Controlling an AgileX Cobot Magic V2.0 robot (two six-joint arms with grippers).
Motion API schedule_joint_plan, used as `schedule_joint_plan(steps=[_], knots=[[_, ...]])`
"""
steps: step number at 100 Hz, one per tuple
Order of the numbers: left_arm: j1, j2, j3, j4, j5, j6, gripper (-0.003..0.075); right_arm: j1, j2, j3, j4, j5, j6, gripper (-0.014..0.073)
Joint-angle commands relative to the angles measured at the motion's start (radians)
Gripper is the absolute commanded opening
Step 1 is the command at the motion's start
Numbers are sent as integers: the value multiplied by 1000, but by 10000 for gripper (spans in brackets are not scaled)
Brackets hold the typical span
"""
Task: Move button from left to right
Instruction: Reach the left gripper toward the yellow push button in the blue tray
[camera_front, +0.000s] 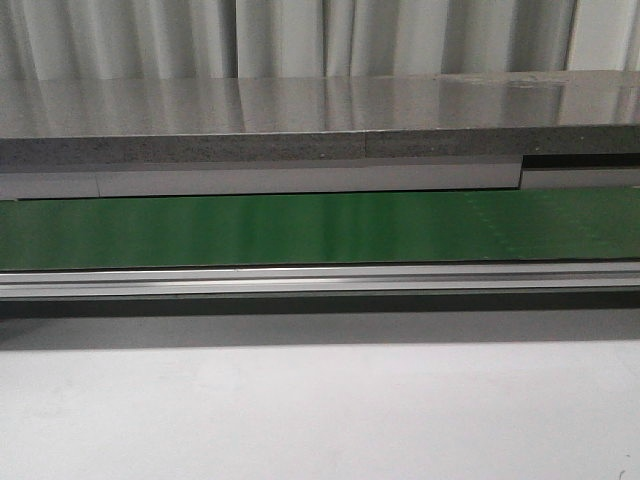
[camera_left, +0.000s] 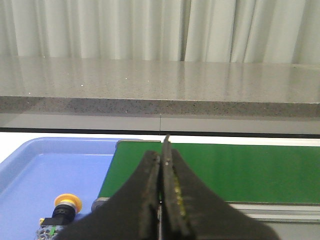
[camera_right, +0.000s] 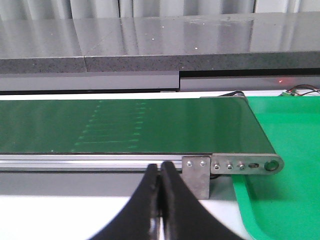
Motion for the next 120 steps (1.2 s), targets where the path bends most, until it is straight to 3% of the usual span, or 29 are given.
schedule_joint_plan(steps=[1,56,88,120], knots=[[-6,-33,59,-7,-81,-8,-20,0,-21,-15,-9,-82,-5,-68],[-6,-33,19,-34,-62,-8,-20,0,-21,-15,-9,-82,-5,-68],[-6,127,-256,-12,165,-8,-20,0,-21,-15,-9,-82,-5,-68],[-6,481,-622,86,653,-8,-20,0,-21,-15,-9,-82,-5,-68]])
